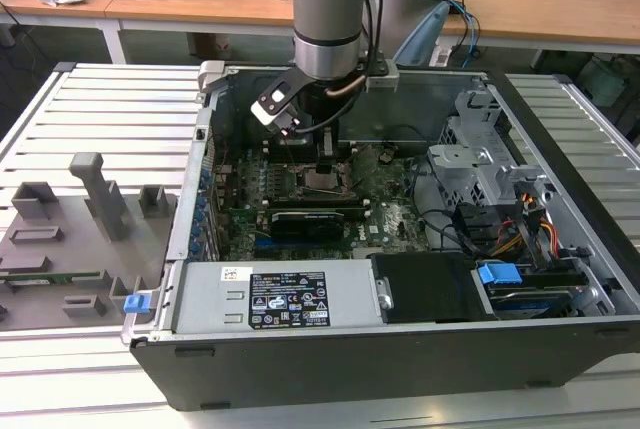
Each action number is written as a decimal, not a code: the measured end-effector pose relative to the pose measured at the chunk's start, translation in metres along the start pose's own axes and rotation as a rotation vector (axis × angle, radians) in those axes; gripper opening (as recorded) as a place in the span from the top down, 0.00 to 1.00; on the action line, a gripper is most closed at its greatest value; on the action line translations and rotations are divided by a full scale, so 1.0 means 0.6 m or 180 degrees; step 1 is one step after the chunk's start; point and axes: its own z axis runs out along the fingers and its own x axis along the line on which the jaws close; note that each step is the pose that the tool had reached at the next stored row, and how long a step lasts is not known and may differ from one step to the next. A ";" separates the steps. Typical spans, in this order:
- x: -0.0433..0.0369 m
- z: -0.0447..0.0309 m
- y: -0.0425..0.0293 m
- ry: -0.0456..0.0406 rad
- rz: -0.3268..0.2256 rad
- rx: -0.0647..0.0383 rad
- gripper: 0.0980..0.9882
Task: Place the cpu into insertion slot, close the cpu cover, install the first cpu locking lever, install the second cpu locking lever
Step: 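Place the cpu into insertion slot, then close the cpu cover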
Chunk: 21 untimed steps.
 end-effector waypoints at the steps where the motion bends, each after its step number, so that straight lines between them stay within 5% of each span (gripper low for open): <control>1: 0.000 -0.001 0.000 0.0000 0.0000 0.0000 0.99; 21: 0.001 -0.039 0.002 -0.0007 0.0000 0.0004 0.99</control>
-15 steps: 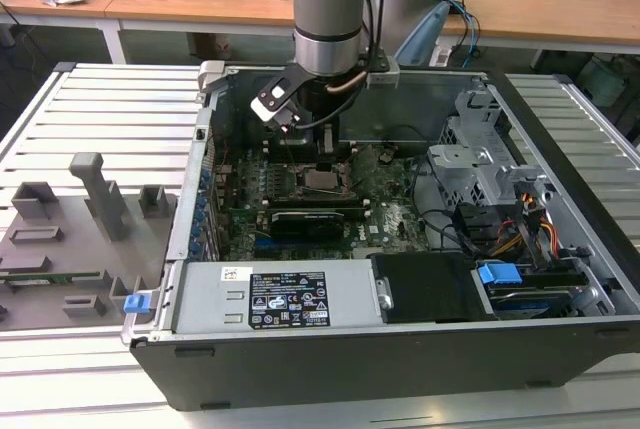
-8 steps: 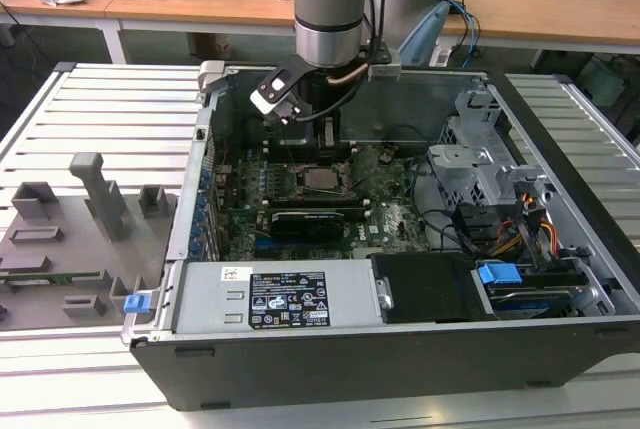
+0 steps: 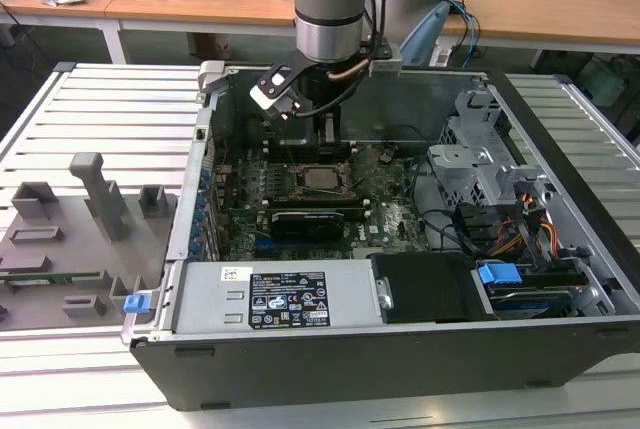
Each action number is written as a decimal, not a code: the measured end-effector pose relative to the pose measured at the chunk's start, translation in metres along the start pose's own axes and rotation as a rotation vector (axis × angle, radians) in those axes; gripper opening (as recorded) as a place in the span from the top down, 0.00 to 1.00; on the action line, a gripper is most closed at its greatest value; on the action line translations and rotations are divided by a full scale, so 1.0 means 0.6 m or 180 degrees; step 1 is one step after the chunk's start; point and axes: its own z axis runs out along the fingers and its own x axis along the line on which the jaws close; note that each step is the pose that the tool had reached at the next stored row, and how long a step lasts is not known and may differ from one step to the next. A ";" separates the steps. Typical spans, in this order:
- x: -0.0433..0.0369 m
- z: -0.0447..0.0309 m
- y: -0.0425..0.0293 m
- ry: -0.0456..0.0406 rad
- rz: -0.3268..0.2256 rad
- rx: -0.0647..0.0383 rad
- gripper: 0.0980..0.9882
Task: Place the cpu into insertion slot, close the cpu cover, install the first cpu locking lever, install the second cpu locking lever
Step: 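Close the cpu cover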
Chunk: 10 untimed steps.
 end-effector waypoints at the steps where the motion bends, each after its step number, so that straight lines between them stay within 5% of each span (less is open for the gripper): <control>1: 0.000 -0.003 0.000 0.0000 0.0000 0.0000 0.99; 10: 0.001 -0.016 0.001 0.0000 0.0000 0.0000 0.99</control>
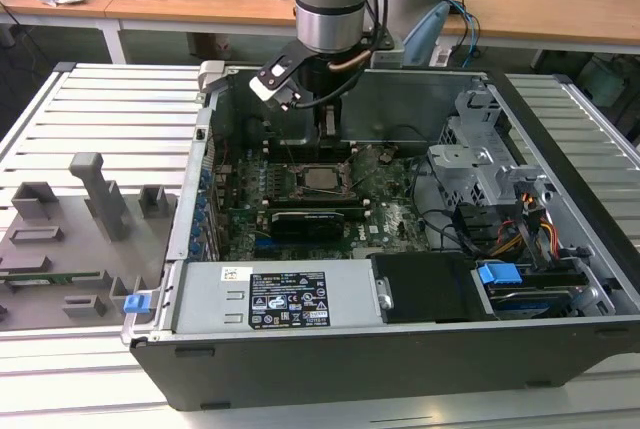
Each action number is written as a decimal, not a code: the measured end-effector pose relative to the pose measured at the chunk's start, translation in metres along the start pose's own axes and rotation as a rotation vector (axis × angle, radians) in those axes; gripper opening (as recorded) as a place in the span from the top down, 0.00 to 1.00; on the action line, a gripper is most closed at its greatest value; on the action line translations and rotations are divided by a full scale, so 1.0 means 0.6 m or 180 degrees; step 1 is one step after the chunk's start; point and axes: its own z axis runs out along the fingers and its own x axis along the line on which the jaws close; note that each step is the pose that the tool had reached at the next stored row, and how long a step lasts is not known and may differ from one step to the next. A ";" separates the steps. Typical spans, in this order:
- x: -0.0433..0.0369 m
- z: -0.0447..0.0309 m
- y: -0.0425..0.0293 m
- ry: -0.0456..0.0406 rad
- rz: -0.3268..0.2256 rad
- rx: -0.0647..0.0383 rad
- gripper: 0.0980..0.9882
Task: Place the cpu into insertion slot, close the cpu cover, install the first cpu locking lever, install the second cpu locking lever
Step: 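Close the cpu cover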
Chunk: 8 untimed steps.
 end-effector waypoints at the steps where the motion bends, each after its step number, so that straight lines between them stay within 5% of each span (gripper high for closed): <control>1: 0.000 -0.001 0.000 0.0000 0.0000 0.0000 0.99; 8: 0.000 -0.012 0.001 0.0000 0.0000 0.0000 0.99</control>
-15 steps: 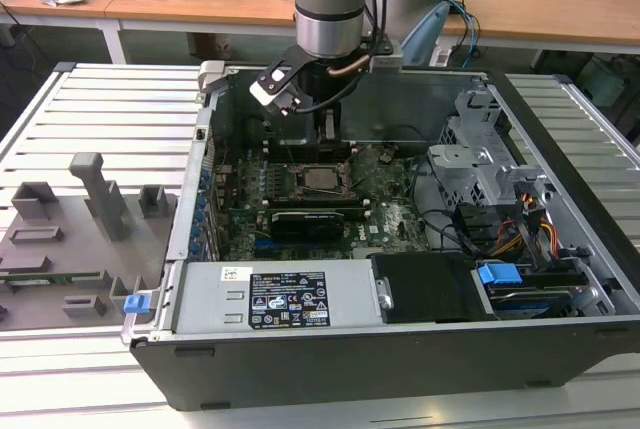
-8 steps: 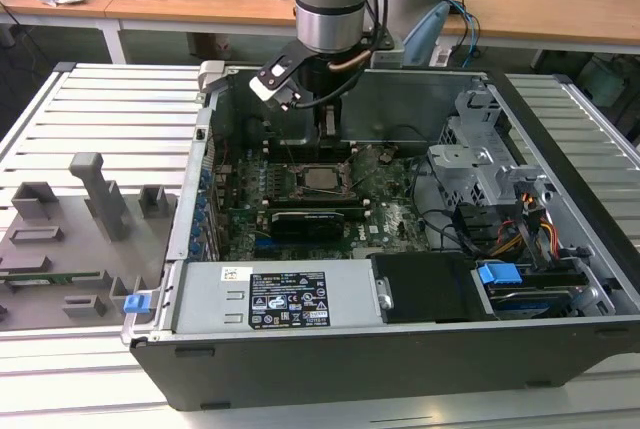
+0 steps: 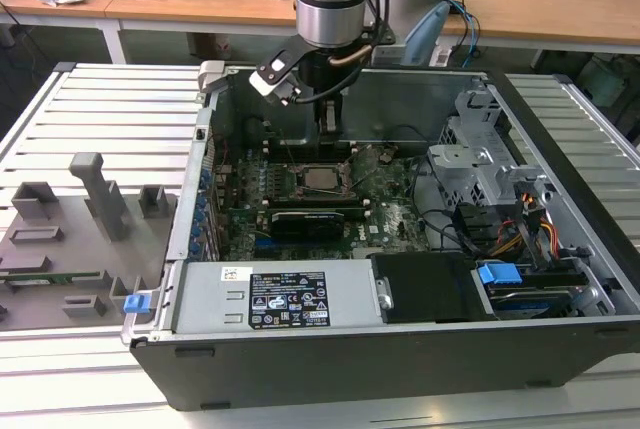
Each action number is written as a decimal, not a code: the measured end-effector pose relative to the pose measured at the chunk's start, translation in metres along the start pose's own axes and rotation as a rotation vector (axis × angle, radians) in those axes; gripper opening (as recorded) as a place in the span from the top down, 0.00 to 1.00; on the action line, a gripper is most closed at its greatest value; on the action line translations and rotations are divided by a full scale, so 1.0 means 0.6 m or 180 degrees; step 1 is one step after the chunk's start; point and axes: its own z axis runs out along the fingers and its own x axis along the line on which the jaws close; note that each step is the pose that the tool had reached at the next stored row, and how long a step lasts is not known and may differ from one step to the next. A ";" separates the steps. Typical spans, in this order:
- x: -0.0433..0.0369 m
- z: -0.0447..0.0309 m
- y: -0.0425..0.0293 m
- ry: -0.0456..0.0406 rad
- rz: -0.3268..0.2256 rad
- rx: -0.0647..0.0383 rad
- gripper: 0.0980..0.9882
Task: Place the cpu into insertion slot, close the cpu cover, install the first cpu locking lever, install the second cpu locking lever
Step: 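Close the cpu cover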
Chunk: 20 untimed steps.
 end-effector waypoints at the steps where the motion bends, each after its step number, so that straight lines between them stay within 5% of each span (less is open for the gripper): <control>1: 0.000 -0.001 0.000 0.0000 0.0000 0.0000 0.99; 10: 0.001 -0.012 0.002 0.0000 0.0000 0.0000 0.99; 20: 0.002 -0.010 0.024 0.0000 0.0000 0.0000 0.99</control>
